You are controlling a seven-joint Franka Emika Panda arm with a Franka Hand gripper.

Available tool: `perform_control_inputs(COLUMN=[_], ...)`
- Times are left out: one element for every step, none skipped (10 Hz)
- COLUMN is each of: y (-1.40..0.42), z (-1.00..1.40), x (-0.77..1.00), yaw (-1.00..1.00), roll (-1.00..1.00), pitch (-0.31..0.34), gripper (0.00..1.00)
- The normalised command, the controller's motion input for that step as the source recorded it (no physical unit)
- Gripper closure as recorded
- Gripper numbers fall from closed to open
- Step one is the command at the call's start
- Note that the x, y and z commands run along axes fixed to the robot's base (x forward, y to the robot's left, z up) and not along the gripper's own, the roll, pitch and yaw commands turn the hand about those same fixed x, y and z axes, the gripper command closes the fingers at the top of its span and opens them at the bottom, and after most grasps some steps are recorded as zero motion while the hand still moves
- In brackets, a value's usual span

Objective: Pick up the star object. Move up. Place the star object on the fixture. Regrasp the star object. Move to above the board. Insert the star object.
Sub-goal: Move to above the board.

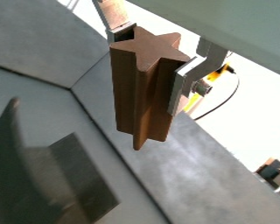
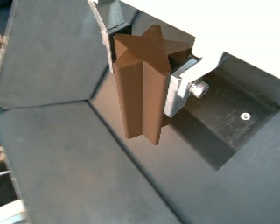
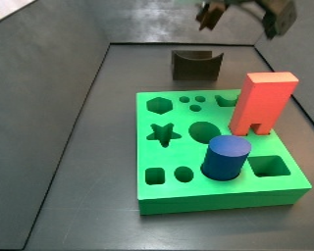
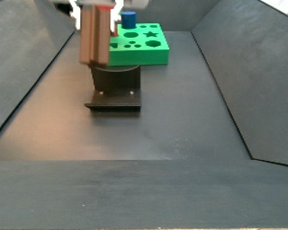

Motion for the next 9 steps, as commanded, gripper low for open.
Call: perform_control_inputs(y=[0.08, 0.08, 0.07, 0.06, 0.06, 0.05, 0.04, 0.03, 0.01], z=[1.00, 1.00, 1.00, 1.00, 1.00, 1.00, 1.00, 1.00, 0.83], x=[0.08, 0.07, 0.06, 0.06, 0.06, 0.06, 0.06, 0.07, 0.06], yaw=[-0.13, -0.10, -0.07, -0.04, -0.01, 0.03, 0.07, 0.10, 0.13], roll=[-0.03, -0.03, -0.04, -0.04, -0.04, -0.04, -0.04, -0.04, -0.04], pitch=[0.035, 0.084, 0.129, 0.154, 0.167, 0.186, 0.202, 0.206, 0.188], gripper=[1.00, 1.00, 1.00, 1.00, 1.00, 1.00, 1.00, 1.00, 1.00])
